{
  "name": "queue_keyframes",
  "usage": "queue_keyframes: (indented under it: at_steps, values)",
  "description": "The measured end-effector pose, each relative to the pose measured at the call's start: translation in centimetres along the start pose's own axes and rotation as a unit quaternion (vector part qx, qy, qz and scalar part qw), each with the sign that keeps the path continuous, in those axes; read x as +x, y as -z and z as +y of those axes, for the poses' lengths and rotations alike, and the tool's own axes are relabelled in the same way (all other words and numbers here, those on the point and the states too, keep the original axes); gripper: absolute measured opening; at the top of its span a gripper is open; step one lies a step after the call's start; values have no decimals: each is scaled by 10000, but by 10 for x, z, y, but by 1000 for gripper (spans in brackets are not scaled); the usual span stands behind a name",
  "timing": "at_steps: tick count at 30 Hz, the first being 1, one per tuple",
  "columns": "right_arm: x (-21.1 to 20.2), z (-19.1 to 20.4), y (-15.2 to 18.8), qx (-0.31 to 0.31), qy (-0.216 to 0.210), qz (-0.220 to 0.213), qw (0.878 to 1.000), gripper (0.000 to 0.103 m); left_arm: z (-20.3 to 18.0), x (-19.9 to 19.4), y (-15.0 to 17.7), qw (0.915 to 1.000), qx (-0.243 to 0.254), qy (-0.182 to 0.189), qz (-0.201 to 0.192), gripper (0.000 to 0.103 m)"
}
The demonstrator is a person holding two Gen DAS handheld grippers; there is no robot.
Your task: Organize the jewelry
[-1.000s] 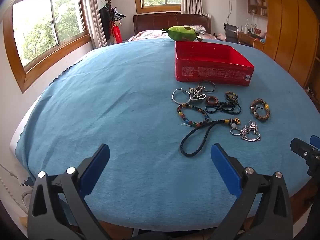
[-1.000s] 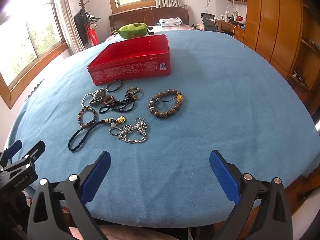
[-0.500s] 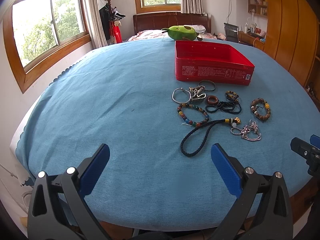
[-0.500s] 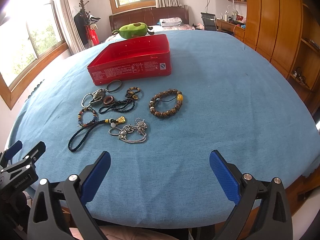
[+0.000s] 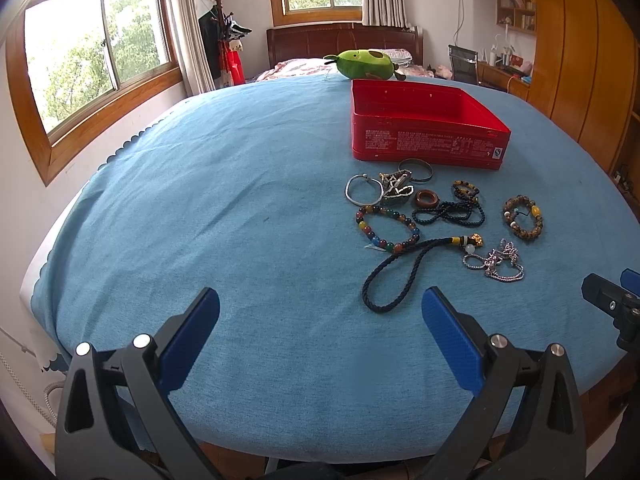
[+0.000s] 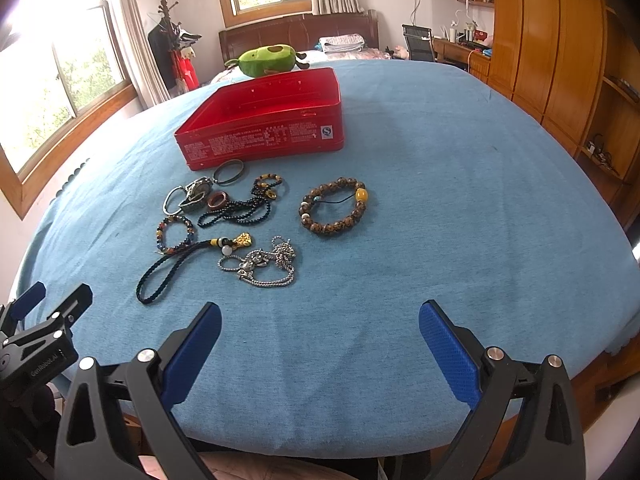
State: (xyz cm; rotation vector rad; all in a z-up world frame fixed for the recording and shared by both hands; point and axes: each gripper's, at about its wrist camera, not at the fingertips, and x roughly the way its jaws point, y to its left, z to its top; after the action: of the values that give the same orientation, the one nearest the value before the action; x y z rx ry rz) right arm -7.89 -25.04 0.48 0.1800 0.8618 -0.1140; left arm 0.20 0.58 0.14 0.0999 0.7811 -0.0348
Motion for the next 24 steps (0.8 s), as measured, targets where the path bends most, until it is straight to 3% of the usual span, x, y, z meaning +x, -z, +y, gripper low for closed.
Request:
queue_keyframes:
  at_steps: [24]
  values:
    - [1,1,0,6,-20,2,10000,99,-1,0,0,10000,11,-7,3,100]
